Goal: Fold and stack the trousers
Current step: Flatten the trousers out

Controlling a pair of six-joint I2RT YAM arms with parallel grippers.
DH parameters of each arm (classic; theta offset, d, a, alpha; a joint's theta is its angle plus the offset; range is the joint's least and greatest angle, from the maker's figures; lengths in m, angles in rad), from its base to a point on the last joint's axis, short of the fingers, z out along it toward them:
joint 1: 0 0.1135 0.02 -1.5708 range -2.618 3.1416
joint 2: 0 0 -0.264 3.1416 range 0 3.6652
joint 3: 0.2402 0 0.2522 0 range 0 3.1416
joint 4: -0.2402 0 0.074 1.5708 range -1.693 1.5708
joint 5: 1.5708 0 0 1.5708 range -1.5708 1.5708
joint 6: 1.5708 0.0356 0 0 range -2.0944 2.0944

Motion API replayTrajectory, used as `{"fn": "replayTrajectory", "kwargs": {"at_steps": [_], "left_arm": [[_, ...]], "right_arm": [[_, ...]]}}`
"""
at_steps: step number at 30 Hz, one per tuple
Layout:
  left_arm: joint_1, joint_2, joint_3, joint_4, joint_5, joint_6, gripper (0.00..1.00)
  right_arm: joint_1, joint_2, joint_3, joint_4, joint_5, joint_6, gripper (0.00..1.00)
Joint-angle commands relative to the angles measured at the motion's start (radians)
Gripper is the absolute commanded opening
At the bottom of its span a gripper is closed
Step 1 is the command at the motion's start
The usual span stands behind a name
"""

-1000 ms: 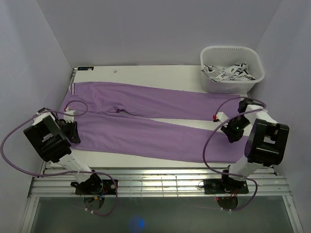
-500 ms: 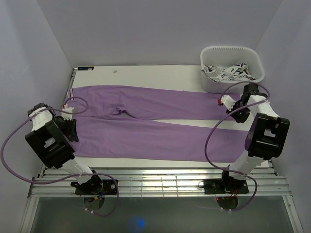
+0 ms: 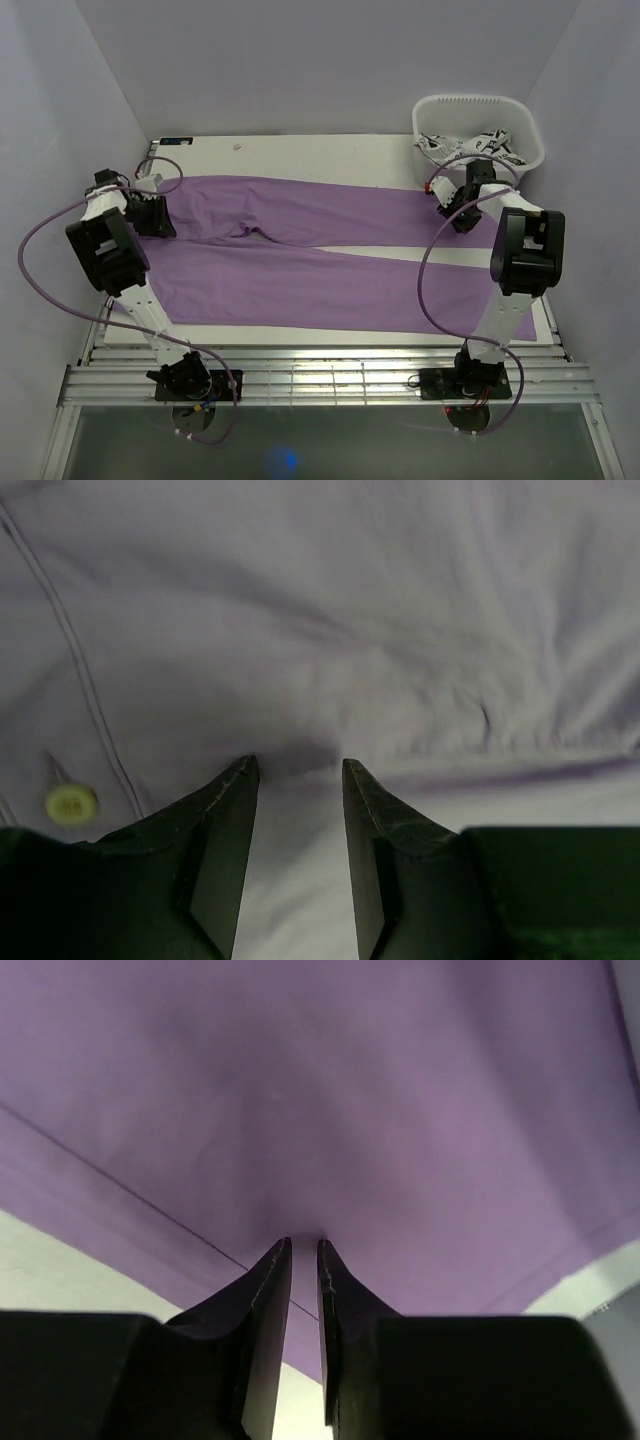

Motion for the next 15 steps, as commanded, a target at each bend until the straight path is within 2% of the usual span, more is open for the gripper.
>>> {"fn": "replayTrajectory", "kwargs": {"at_steps": [1,5,7,13,15], "left_arm": [[-0.012,0.073,0.110,0.107,-0.020,-0.101,0.50],[-0.018,0.126,0.112,0.088,-0.062,-0.069,0.47],[-0.018,0.111,0.032,0.081,-0.079,-0.034,0.42],[-0.015,-0.099,-0.306,0.105,-0.137,0.078,0.36],[-0.012,-0.165,-0.351,0.102,-0.148,0.117,0.36]], "right_arm": [[-0.012,0.005,-0.055,0.046,0.084,0.031,0.22],[-0.044,-0.020,-0.200,0.058,0.142,-0.052,0.21],[-0.063,-0.038,-0.234,0.058,0.165,-0.105,0.20],[-0.161,-0.069,-0.285,0.028,0.208,-0.221,0.18],[-0.187,-0.093,-0.285,-0.014,0.190,-0.262,0.18]]}}
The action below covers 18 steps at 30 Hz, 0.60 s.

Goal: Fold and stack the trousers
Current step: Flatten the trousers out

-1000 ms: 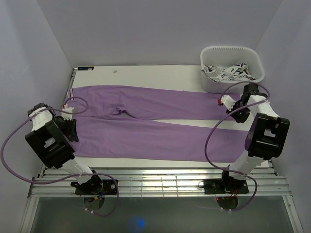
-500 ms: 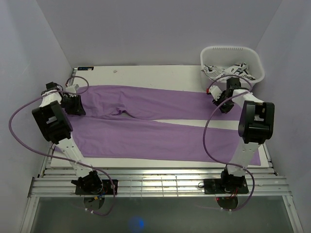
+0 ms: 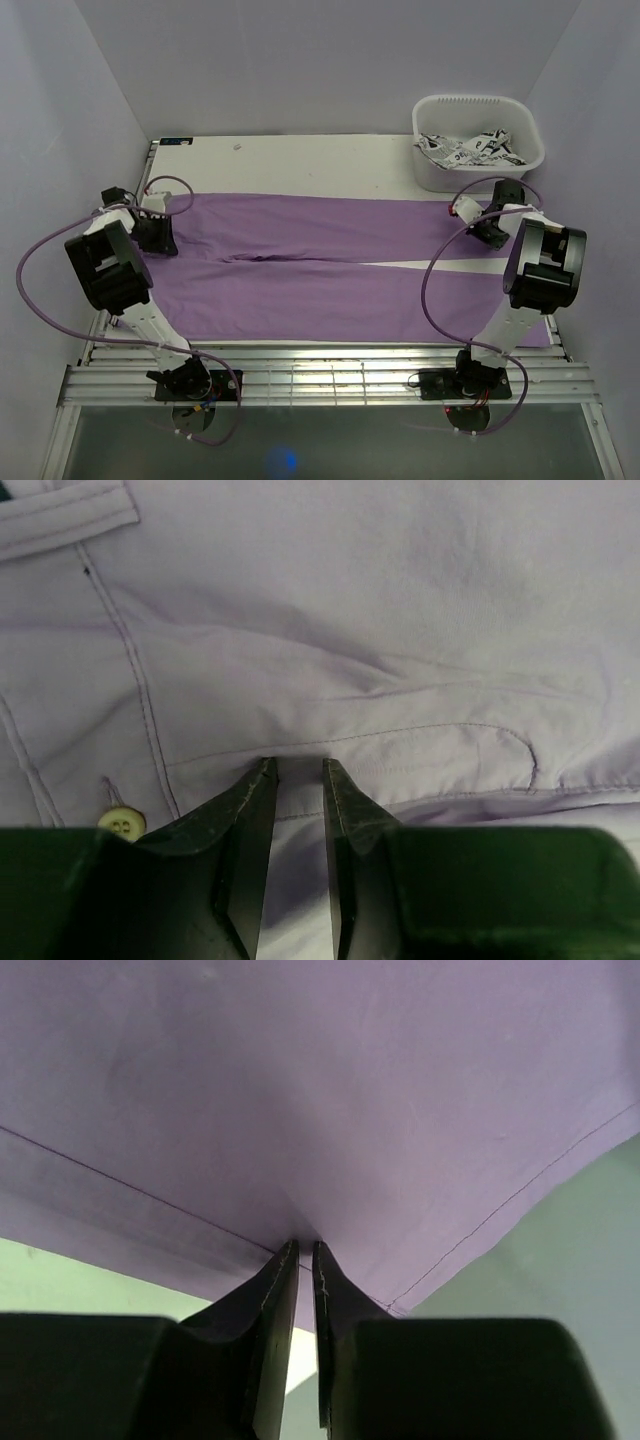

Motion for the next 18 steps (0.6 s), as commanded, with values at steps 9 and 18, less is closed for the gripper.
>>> {"fn": "replayTrajectory", "kwargs": {"at_steps": [9,18], "left_arm": [[0.028,-0.083,0.192,-0.331,0.081,0.218,0.65],[0.024,0.211,0.771,-0.391,0.291,0.289,0.77]], "right_arm": [[-0.074,-0.184,-0.016,-0.396,-0.135,-0.236,0.23],[-0.091,-0.099,0.310,-0.445,-0.327,-0.216,0.77]]}}
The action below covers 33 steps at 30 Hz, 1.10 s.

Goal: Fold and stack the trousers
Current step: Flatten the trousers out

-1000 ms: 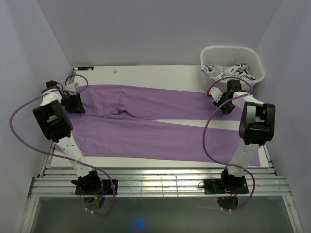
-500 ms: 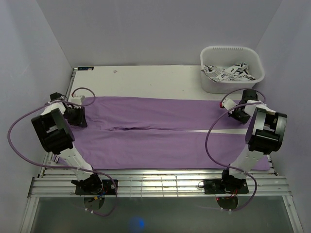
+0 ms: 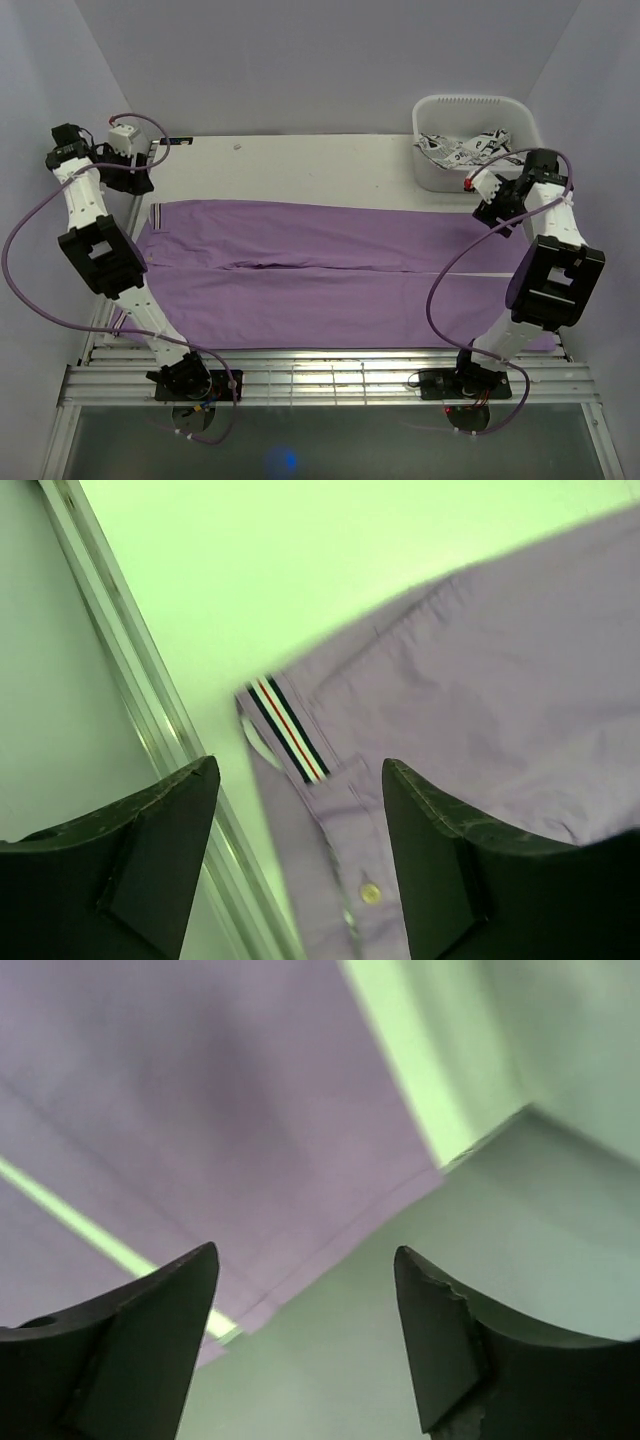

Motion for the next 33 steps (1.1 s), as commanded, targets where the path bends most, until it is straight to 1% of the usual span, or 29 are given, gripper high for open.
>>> {"fn": "replayTrajectory", "kwargs": {"at_steps": [1,3,5,10,13,15,17,18,19,21,24,27,31,33], "left_arm": [[-0.010,0.132,0.142,-0.061,0.139,0.085,0.77],[-0.011,0.178,0.159,-0.075,0.198,0.194,0.76],[-0.017,0.192,0.139,-0.052,0.226,0.281,0.76],[-0.039,0.276,0.133,-0.029,0.194,0.354,0.74],[-0.047,0.323,0.134,-0.003,0.156,0.371,0.73],[-0.050,0.342,0.128,0.011,0.128,0.375,0.69],[-0.057,0.356,0.110,0.016,0.088,0.395,0.65],[-0.060,0.354,0.073,0.016,0.074,0.407,0.61],[-0.065,0.348,0.050,0.022,0.059,0.436,0.60],[-0.065,0.316,-0.023,0.062,0.059,0.440,0.58],[-0.067,0.279,-0.073,0.071,0.060,0.475,0.55],[-0.068,0.262,-0.117,0.071,0.054,0.498,0.54],[-0.068,0.252,-0.131,0.071,0.056,0.497,0.55],[-0.068,0.248,-0.136,0.071,0.057,0.494,0.55]], "right_arm": [[-0.006,0.070,0.115,-0.059,-0.099,-0.042,0.78],[-0.020,0.116,0.164,-0.059,-0.125,-0.069,0.80],[-0.040,0.153,0.196,-0.059,-0.179,-0.088,0.84],[-0.072,0.208,0.291,-0.064,-0.275,-0.088,0.91],[-0.108,0.225,0.308,-0.062,-0.309,-0.097,0.96],[-0.121,0.245,0.322,-0.058,-0.319,-0.105,0.98],[-0.141,0.277,0.359,-0.057,-0.340,-0.103,0.98],[-0.147,0.288,0.376,-0.059,-0.352,-0.097,0.98],[-0.158,0.302,0.392,-0.061,-0.375,-0.080,0.98],[-0.167,0.336,0.434,-0.068,-0.395,-0.065,0.98],[-0.174,0.360,0.436,-0.067,-0.414,-0.092,0.97],[-0.177,0.397,0.458,-0.061,-0.429,-0.082,0.96],[-0.192,0.452,0.498,-0.051,-0.481,0.007,0.95],[-0.195,0.466,0.486,-0.033,-0.486,0.035,0.94]]}}
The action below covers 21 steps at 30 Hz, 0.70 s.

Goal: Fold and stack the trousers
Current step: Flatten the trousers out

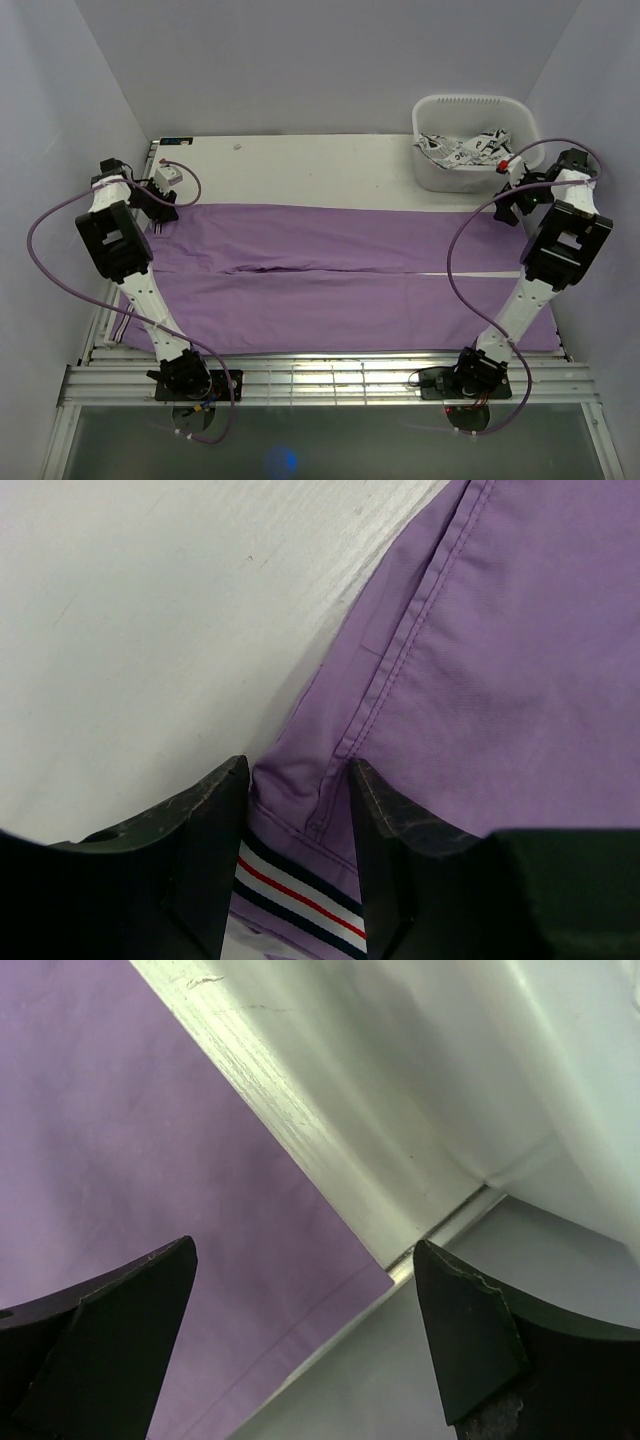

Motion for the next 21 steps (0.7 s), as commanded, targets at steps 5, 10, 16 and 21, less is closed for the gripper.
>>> {"fn": "replayTrajectory", "kwargs": {"at_steps": [5,10,16,21], "left_arm": [[-0.006,-0.022,-0.037,-0.053,-0.043,0.025,0.55],[-0.006,-0.013,-0.026,-0.050,-0.041,0.013,0.55],[-0.006,-0.019,-0.037,-0.047,-0.053,0.017,0.55],[-0.004,-0.036,-0.058,-0.047,-0.064,0.039,0.54]], "right_arm": [[-0.028,-0.050,-0.157,0.251,-0.059,0.196,0.93],[-0.027,-0.057,-0.288,0.480,0.025,0.282,0.90],[-0.016,0.029,-0.272,0.376,0.107,0.227,0.74],[-0.017,0.014,-0.308,0.196,0.145,0.068,0.46]]}}
